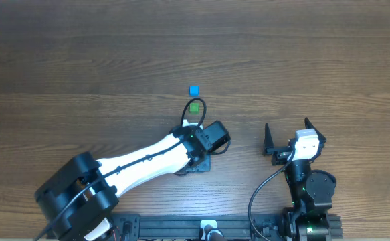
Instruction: Stack Cubes
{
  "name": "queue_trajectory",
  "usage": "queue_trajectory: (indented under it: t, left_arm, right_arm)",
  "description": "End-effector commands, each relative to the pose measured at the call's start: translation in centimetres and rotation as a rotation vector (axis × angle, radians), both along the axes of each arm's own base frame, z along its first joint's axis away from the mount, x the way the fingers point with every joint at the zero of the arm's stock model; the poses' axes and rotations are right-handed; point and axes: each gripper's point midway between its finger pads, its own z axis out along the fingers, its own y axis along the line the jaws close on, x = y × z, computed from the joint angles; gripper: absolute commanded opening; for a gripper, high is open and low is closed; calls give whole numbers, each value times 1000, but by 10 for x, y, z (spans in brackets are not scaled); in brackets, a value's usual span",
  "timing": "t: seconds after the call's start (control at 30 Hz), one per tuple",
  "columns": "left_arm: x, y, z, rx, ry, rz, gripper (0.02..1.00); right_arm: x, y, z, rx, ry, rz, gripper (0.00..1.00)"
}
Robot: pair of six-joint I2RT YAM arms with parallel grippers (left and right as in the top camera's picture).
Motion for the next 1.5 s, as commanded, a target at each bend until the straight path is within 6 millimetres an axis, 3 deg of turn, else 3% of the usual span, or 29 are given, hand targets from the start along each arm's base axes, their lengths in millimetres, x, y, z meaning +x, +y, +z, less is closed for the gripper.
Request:
queue_trajectory:
  t: [0.03,0.2,0.4,0.83,1.5]
  left_arm:
    - [37,-15,48,-50,-101,-20,40]
    - [75,-17,84,-91,-153,-3,38]
    - [102,-12,77,-50,-122,16,38]
    - [101,-5,37,37,-10,33,40]
    - [108,-4,15,54,-8,64,38]
  right_arm:
    - [0,-2,-2,-5,0,-8,993]
    - [0,-2,-2,-5,0,-8,991]
    - [0,-2,-2,-5,0,-8,993]
    - [0,-2,-2,-5,0,-8,993]
    - [0,-2,-2,-5,0,-8,993]
